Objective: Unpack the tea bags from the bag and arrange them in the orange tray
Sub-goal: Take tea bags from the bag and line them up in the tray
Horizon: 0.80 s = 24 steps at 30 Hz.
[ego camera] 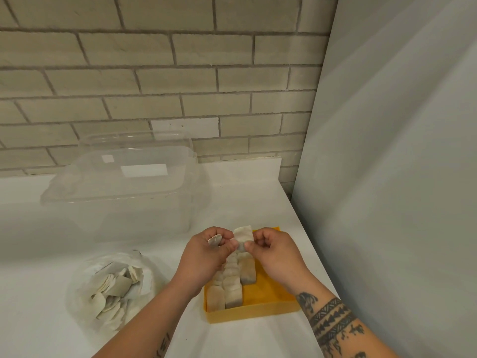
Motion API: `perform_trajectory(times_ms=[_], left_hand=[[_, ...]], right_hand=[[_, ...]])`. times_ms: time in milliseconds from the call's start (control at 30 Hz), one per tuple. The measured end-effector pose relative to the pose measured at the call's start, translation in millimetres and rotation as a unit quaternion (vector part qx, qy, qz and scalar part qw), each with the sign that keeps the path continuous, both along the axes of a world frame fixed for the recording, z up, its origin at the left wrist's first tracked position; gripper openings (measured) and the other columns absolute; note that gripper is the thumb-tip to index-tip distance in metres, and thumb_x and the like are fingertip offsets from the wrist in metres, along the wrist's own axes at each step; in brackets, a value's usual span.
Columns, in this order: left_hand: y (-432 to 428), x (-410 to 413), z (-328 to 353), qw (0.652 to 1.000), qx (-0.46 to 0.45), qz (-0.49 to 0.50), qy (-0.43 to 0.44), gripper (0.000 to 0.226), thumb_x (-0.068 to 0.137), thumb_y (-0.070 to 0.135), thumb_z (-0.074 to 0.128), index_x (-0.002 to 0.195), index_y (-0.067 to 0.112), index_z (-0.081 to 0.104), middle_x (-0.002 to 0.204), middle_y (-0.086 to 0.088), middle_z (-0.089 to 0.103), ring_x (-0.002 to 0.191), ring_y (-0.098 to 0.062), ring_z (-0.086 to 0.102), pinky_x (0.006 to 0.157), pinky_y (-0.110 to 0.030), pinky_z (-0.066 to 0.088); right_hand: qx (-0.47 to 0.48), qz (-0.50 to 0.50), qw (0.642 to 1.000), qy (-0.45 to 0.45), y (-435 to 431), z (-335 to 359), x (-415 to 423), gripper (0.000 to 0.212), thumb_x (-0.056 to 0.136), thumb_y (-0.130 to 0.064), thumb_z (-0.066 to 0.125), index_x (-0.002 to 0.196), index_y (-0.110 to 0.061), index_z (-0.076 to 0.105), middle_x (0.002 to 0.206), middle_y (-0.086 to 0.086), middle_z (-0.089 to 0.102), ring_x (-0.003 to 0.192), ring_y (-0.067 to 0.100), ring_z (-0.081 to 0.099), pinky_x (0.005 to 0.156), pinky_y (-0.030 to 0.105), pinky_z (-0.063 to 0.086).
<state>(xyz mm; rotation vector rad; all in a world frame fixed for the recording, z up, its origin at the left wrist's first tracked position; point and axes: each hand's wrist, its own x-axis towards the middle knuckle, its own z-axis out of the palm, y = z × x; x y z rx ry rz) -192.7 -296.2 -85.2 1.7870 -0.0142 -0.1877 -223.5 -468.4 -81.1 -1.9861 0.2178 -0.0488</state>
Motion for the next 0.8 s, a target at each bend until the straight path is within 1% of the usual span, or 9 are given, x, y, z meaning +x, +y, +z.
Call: perform_trajectory(times_ms=[100,167,233,300,400,533,600,700,800], left_hand=[[8,4,-8,0.996,0.067,0.058,-0.026,0.002,0.089,0.032,0.075,0.088,0.033,0.074,0.085,0.014,0.074,0.074,-0.002,0.066,0.067,-0.023,0.049],[18,8,-14,0.986,0.137,0.084,-0.048,0.003,0.090,0.034,0.073,0.092,0.033,0.070,0.091,0.015,0.071,0.088,-0.005,0.066,0.070,-0.022,0.046],[26,10,-22,0.975,0.194,0.091,-0.052,0.014,0.091,0.033,0.072,0.103,0.029,0.067,0.095,0.012,0.067,0.092,-0.013,0.064,0.073,-0.026,0.042],[31,11,-31,0.969,0.229,0.088,-0.025,0.031,0.092,0.033,0.071,0.120,0.023,0.063,0.107,0.003,0.066,0.096,-0.014,0.059,0.078,-0.027,0.040],[33,11,-42,0.968,0.236,0.074,0.025,0.041,0.095,0.035,0.067,0.132,0.020,0.056,0.110,-0.002,0.064,0.101,-0.016,0.058,0.084,-0.029,0.043],[32,12,-49,0.972,0.223,0.065,0.039,0.031,0.098,0.035,0.061,0.127,0.024,0.061,0.119,-0.004,0.067,0.107,-0.016,0.060,0.091,-0.035,0.053],[31,12,-51,0.971,0.227,0.064,0.034,0.027,0.099,0.034,0.060,0.124,0.024,0.063,0.121,-0.003,0.068,0.112,-0.016,0.061,0.091,-0.035,0.053],[32,13,-51,0.969,0.235,0.067,0.030,0.023,0.099,0.033,0.061,0.120,0.024,0.064,0.116,-0.001,0.067,0.100,-0.010,0.056,0.085,-0.030,0.049],[33,14,-51,0.969,0.235,0.072,0.034,0.020,0.098,0.034,0.062,0.116,0.025,0.066,0.104,0.004,0.062,0.096,-0.012,0.057,0.084,-0.033,0.054]], right_hand=[[0.015,-0.029,0.999,0.016,-7,-5,-1,0.009,0.089,-0.032,0.075,0.089,-0.023,0.073,0.086,-0.009,0.075,0.082,0.006,0.069,0.078,0.028,0.058],[0.016,-0.040,0.999,0.033,-10,-7,-4,0.010,0.089,-0.031,0.075,0.090,-0.022,0.072,0.086,-0.008,0.073,0.077,0.006,0.066,0.069,0.024,0.054],[0.024,-0.034,0.997,0.064,-10,-10,-8,0.007,0.090,-0.028,0.074,0.089,-0.022,0.071,0.080,-0.008,0.070,0.068,0.006,0.060,0.063,0.021,0.048],[0.006,-0.019,0.994,0.103,-9,-17,-10,0.007,0.090,-0.028,0.074,0.087,-0.022,0.070,0.076,-0.007,0.067,0.065,0.008,0.058,0.064,0.025,0.051],[-0.081,0.012,0.982,0.167,-7,-26,-9,0.013,0.088,-0.033,0.075,0.087,-0.022,0.068,0.080,-0.006,0.069,0.069,0.011,0.061,0.067,0.032,0.056],[-0.218,0.079,0.949,0.215,-5,-32,-6,0.015,0.086,-0.035,0.076,0.084,-0.025,0.065,0.087,-0.008,0.065,0.076,0.007,0.057,0.058,0.020,0.043],[-0.236,0.087,0.941,0.227,-2,-34,-4,0.016,0.084,-0.035,0.077,0.087,-0.024,0.067,0.092,-0.006,0.067,0.079,0.010,0.058,0.062,0.021,0.045],[-0.259,0.083,0.935,0.229,2,-37,-2,0.019,0.085,-0.038,0.077,0.092,-0.023,0.068,0.101,-0.003,0.069,0.087,0.014,0.061,0.069,0.022,0.045],[-0.262,0.078,0.936,0.221,2,-39,-1,0.026,0.084,-0.041,0.077,0.077,-0.028,0.056,0.083,-0.010,0.060,0.072,0.006,0.055,0.056,0.017,0.037]])
